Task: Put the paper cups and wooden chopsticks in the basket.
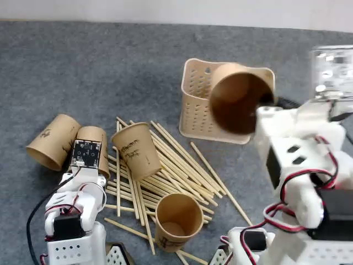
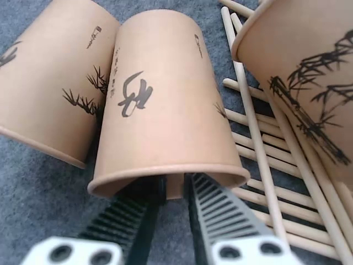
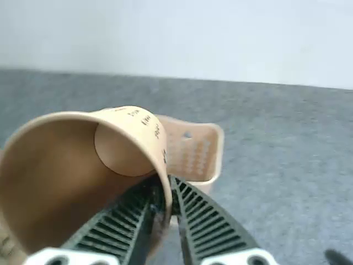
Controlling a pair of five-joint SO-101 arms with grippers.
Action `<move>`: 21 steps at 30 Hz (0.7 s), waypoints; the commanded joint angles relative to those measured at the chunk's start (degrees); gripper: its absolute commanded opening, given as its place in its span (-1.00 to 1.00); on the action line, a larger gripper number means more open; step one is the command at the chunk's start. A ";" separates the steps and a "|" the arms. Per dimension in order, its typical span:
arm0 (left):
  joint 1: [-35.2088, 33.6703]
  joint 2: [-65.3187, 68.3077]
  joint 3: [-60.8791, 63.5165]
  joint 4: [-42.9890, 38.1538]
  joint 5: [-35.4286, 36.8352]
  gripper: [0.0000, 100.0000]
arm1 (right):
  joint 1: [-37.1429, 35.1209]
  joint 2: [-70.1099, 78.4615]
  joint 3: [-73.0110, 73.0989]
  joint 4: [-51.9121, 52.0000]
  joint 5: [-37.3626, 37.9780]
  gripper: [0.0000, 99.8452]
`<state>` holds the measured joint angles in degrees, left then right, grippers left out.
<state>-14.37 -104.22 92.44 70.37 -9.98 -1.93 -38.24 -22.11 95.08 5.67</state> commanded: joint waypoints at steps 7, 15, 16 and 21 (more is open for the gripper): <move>-0.57 -0.48 -0.40 -0.97 0.09 -0.85 | 6.20 -0.84 12.79 -12.18 -0.44 -0.99; -0.57 -0.48 -0.40 -0.97 0.09 -0.85 | 6.20 -0.84 21.58 -16.75 -0.44 -0.99; -0.57 -0.48 -0.31 -0.97 0.09 -0.85 | 6.20 -0.84 22.11 -17.19 -0.44 -0.99; -0.66 -0.48 0.48 -2.64 0.09 -0.85 | 6.20 -0.84 22.90 -18.24 -0.44 -0.98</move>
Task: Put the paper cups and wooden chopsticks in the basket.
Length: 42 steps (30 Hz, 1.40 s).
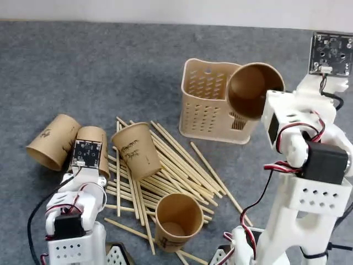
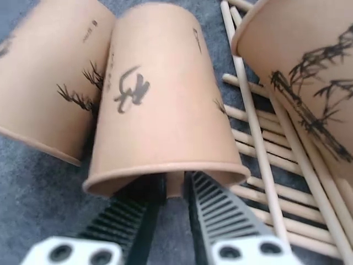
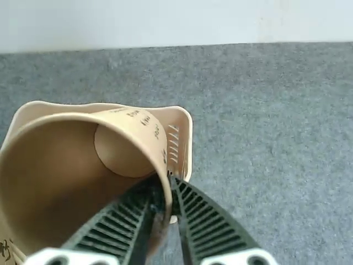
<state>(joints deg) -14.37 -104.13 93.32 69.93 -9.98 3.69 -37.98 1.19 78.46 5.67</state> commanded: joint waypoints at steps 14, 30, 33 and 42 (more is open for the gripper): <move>-0.66 -0.57 -0.40 -2.20 0.09 -0.85 | 0.31 -1.19 -0.40 -4.88 -5.36 -0.67; -0.66 -0.57 -0.40 -2.11 0.09 -0.85 | 0.13 6.99 2.51 -14.11 -5.54 -0.67; -0.66 -0.57 -0.40 -2.11 0.09 -0.85 | 0.13 9.98 2.15 -14.90 -5.63 -0.67; -0.66 -0.57 -0.40 -2.20 0.09 -0.85 | -3.47 10.95 -3.30 -20.62 -5.63 -0.67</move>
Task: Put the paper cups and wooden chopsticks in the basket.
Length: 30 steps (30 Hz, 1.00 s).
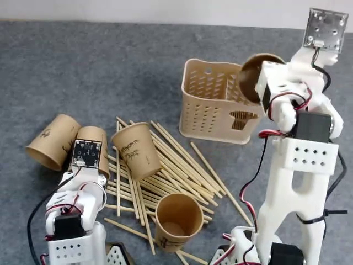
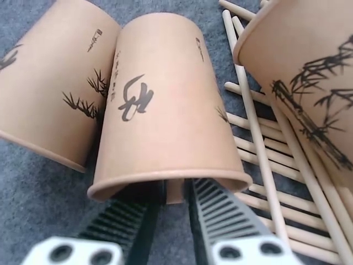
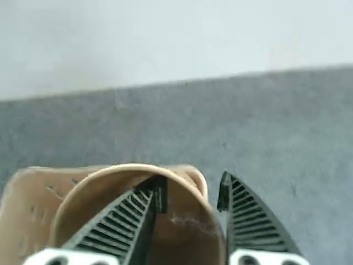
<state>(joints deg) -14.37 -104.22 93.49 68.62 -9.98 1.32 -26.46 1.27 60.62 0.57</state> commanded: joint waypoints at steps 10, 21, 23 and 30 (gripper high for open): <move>-0.66 -0.48 -0.57 -0.97 0.09 -0.85 | -1.19 1.19 -1.63 -3.56 -0.35 -0.67; -0.66 -0.48 -0.57 -0.97 0.09 -0.85 | -1.54 2.86 -0.13 6.02 -0.18 -0.89; -0.66 -0.48 -0.57 -0.97 0.09 -0.85 | -1.27 2.24 -0.04 6.29 -0.18 -0.87; -0.66 -0.48 -0.57 -1.05 0.09 -0.85 | -4.44 -5.14 -3.65 14.99 -0.09 -0.86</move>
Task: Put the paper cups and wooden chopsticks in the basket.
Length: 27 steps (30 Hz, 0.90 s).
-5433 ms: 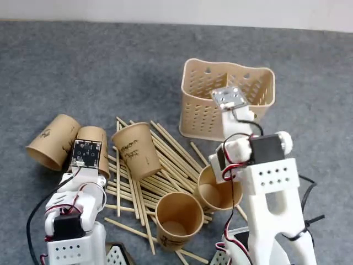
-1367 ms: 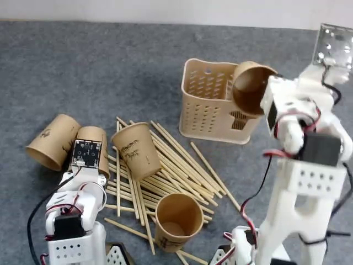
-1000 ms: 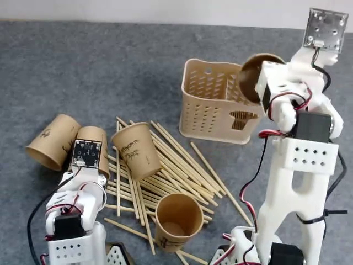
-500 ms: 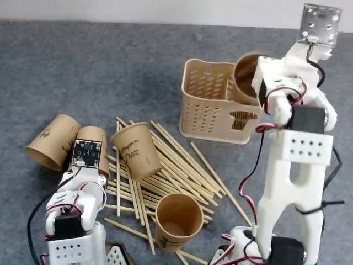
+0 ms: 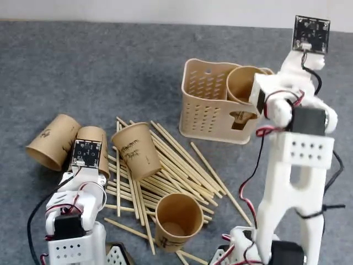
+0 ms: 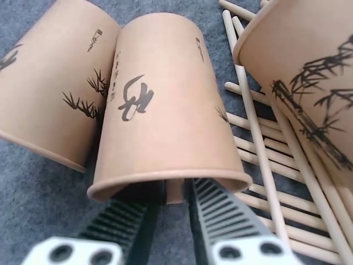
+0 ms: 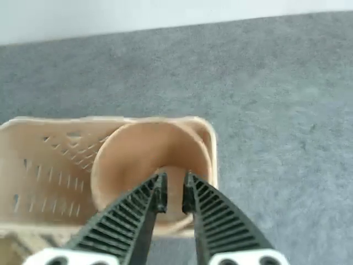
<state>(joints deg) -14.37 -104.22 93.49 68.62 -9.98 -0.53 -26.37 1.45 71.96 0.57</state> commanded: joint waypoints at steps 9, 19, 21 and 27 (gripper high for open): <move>-0.66 -0.48 -0.57 -1.05 0.09 -0.85 | -13.41 -8.13 -6.46 17.98 4.13 -0.86; -0.66 -0.48 -0.57 -1.14 0.09 -0.85 | -24.40 -8.22 -6.37 28.18 4.31 -0.86; -0.66 -0.48 -0.57 -1.14 0.09 -0.85 | -27.30 -8.04 -5.67 28.97 4.31 -0.86; -0.66 -0.48 -0.57 -1.14 0.09 -0.85 | -34.51 -8.48 3.03 28.88 4.31 -0.86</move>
<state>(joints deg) -14.37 -104.22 93.49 68.62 -9.98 -31.12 -32.97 2.51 100.18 4.18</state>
